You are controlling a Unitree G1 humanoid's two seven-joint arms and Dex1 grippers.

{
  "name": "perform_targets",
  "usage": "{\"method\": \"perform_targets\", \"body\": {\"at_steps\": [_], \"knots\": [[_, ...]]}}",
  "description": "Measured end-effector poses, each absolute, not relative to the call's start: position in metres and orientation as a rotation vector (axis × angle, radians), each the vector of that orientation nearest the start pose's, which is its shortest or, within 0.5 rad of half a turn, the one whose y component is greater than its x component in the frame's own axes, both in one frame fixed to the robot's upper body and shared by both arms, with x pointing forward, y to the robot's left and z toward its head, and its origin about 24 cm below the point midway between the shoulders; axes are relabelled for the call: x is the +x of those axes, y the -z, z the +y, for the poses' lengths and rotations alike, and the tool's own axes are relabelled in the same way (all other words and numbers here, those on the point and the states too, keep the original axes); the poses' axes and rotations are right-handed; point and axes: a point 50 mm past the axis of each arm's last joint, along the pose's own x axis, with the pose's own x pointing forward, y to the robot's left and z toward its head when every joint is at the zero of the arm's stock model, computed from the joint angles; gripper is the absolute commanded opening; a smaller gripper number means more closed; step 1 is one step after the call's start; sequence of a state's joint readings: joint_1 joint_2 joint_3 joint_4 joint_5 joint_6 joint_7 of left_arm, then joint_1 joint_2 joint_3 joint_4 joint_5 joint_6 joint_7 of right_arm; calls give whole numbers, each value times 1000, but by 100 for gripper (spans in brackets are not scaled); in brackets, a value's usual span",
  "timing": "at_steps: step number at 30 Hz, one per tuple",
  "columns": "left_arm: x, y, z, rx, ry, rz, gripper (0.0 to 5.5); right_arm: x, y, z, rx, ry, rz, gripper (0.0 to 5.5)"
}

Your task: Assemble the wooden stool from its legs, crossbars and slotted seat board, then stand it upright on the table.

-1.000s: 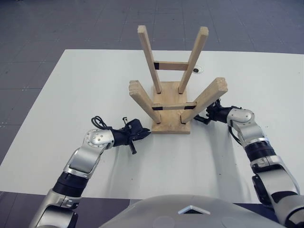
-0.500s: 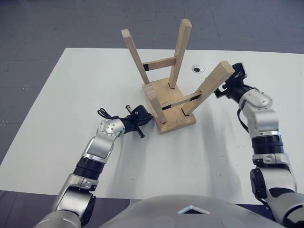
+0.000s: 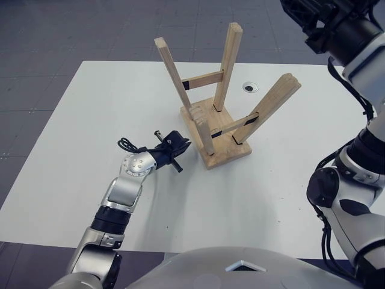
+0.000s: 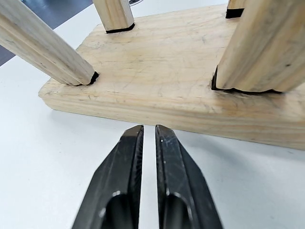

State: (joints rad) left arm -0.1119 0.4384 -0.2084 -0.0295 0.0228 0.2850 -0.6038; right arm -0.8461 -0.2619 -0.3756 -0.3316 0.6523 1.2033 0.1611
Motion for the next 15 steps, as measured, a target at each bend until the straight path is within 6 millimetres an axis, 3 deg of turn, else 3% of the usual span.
{"method": "perform_targets", "body": {"at_steps": [7,10,12,15], "knots": [[256,-41,160,419,732,328,46,307,-237,-140,274,-568,67,325],[256,-41,160,418,731,330,46,308,-239,-142,298,-560,44,325],[256,-41,160,417,731,330,46,308,-262,-141,332,-585,-58,325],[256,-41,161,417,730,330,46,297,-322,-142,383,-656,-328,325]]}}
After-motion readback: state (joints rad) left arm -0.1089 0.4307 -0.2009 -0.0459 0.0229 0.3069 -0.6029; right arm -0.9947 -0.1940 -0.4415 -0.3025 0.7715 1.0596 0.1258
